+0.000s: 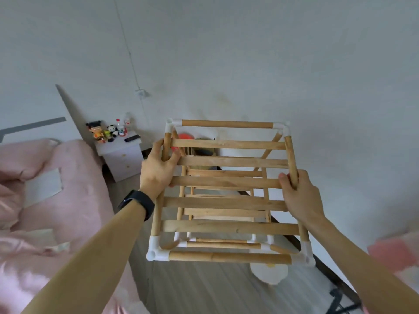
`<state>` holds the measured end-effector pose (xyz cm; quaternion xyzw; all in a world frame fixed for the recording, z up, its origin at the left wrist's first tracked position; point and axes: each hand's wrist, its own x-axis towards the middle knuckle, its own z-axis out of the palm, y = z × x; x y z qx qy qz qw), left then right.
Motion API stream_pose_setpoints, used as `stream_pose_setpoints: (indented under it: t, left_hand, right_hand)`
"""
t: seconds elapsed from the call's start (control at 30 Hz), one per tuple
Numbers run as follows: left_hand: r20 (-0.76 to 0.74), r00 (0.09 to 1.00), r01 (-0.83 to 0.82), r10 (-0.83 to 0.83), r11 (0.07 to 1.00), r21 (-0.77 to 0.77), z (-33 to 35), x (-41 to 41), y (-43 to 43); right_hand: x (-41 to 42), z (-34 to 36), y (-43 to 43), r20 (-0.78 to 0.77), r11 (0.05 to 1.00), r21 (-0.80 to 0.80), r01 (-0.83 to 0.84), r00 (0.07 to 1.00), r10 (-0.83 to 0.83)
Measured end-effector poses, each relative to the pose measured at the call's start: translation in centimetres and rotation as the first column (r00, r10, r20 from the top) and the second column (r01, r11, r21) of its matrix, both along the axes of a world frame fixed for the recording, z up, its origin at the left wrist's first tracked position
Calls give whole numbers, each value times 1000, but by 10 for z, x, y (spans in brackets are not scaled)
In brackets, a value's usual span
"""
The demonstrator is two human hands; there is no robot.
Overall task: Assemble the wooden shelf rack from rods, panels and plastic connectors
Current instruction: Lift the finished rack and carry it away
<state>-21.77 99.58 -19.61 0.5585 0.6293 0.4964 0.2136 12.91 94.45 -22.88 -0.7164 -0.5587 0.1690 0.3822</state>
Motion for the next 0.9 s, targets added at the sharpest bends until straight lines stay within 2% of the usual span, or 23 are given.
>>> stream_pose_setpoints:
  t: [0.33, 0.53, 0.73, 0.9]
  left_hand:
    - [-95, 995, 11, -22, 993, -114, -33, 21, 179]
    - [-126, 977, 136, -174, 955, -263, -87, 34, 324]
    - [-125, 938, 228, -324, 847, -481, -138, 69, 451]
    - [-111, 862, 307, -494, 683, -662, -196, 100, 530]
  right_hand:
    - [15, -49, 167, -45, 994, -101, 49, 998, -53]
    - [15, -105, 264, -131, 965, -204, 165, 972, -194]
    - [18, -156, 326, -166, 899, -297, 323, 909, -382]
    - [22, -206, 368, -194, 818, -405, 409, 836, -513]
